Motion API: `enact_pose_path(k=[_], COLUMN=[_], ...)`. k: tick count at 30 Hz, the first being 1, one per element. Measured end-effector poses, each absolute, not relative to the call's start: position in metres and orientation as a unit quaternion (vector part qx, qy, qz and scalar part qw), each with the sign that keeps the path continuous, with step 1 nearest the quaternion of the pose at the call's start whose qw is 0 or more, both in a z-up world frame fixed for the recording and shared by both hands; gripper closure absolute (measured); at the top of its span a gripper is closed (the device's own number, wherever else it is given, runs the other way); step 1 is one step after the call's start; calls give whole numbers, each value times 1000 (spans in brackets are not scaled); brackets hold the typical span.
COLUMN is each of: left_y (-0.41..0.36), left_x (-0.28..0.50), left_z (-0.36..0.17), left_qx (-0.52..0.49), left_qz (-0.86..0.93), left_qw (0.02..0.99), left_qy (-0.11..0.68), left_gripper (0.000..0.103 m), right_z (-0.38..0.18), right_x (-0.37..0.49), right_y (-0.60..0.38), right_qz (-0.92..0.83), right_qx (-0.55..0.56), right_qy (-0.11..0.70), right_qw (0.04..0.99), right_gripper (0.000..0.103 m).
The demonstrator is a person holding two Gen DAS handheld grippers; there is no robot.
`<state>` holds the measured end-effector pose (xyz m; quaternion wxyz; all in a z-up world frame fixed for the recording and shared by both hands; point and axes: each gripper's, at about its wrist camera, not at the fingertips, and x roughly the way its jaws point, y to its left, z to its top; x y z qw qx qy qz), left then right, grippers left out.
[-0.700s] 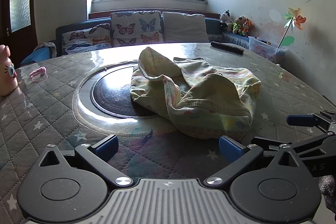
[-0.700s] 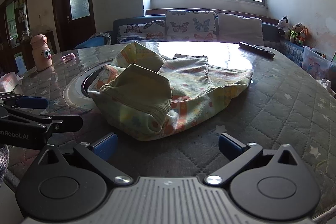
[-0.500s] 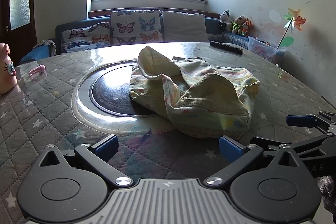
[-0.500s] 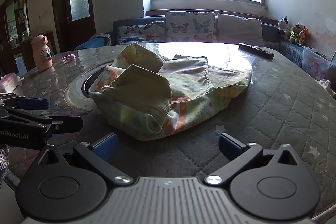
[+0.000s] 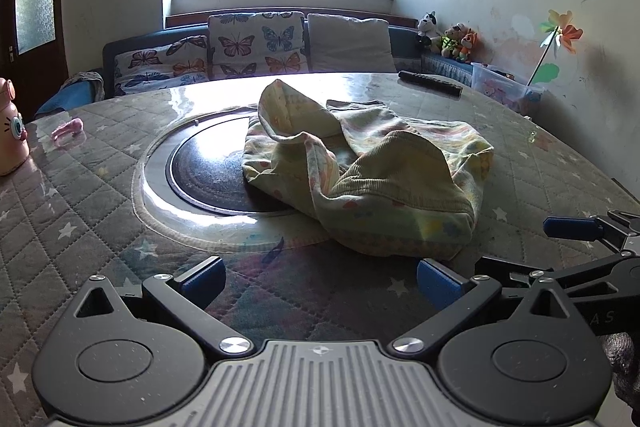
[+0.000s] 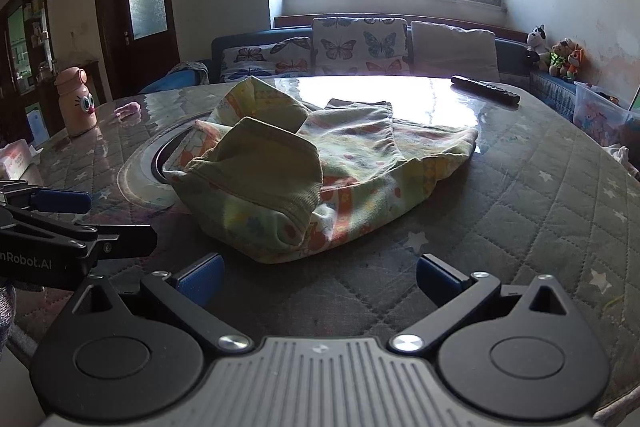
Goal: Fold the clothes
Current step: 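Approach the crumpled floral shirt with both grippers open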
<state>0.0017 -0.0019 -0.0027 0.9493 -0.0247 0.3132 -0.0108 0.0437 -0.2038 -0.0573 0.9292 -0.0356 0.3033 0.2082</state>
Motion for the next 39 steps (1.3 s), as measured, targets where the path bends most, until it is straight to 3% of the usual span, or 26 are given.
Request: enact_pose_path(k=[39], left_y=[0], left_x=[20], left_z=[-2], left_qx=[-24], left_qz=[-8], left_qw=[943], left_qy=[331], left_gripper=[0], right_z=[-60], right_x=[66], right_y=[-200], right_qz=[209], right_qx=[-35], right_qy=[318], right_qw=[924], right_gripper=[0])
